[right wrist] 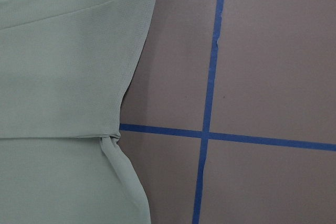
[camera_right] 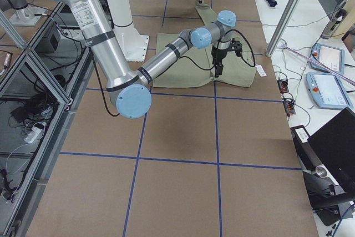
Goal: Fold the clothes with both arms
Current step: 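Withdraw the right gripper while the left gripper grasps the other sleeve cuff, then fold the held sleeve across the shirt body with the left gripper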
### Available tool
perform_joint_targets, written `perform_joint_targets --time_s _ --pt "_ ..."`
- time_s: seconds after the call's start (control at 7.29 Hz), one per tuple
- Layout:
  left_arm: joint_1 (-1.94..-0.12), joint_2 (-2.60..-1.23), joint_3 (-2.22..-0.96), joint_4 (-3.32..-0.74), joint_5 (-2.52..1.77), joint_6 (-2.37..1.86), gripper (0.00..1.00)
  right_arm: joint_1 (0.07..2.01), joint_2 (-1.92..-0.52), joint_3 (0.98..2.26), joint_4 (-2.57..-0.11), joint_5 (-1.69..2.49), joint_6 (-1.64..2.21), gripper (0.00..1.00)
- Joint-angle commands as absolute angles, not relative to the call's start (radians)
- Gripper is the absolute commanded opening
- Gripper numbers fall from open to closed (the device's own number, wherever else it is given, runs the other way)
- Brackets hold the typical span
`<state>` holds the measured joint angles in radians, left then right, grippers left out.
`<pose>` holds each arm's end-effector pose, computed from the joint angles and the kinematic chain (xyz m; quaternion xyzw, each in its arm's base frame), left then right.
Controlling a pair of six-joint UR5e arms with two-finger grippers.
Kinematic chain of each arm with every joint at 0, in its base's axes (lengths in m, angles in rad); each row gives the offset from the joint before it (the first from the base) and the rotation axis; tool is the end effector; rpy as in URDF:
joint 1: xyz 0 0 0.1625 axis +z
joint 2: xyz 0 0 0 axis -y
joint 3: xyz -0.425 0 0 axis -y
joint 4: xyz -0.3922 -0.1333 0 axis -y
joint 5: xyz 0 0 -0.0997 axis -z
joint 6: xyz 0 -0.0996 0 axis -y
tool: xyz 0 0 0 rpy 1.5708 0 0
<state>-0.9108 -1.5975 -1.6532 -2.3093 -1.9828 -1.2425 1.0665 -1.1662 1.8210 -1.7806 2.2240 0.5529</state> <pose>0.2546 -0.4804 0.5303 0.0819 0.4360 -0.1756 0.8788 -0.2274 -0.5626 0.3428 0.0227 -0.3756 -0.0483 0.9252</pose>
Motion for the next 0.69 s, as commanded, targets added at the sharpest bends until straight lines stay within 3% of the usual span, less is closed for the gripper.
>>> perform_joint_targets --time_s 0.0,0.27,0.55 --pt "-0.910 -1.870 -1.691 -1.959 -1.983 -1.290 0.00 1.089 -1.288 1.890 -1.779 2.218 0.485 1.00" --pt "-0.894 -2.090 -1.652 -1.829 -1.985 -1.424 0.00 1.113 -1.397 1.908 -1.717 2.214 0.430 1.00" --pt "-0.844 -2.347 -1.472 -1.835 -1.987 -1.621 0.00 1.132 -1.489 1.899 -1.597 2.214 0.428 1.00"
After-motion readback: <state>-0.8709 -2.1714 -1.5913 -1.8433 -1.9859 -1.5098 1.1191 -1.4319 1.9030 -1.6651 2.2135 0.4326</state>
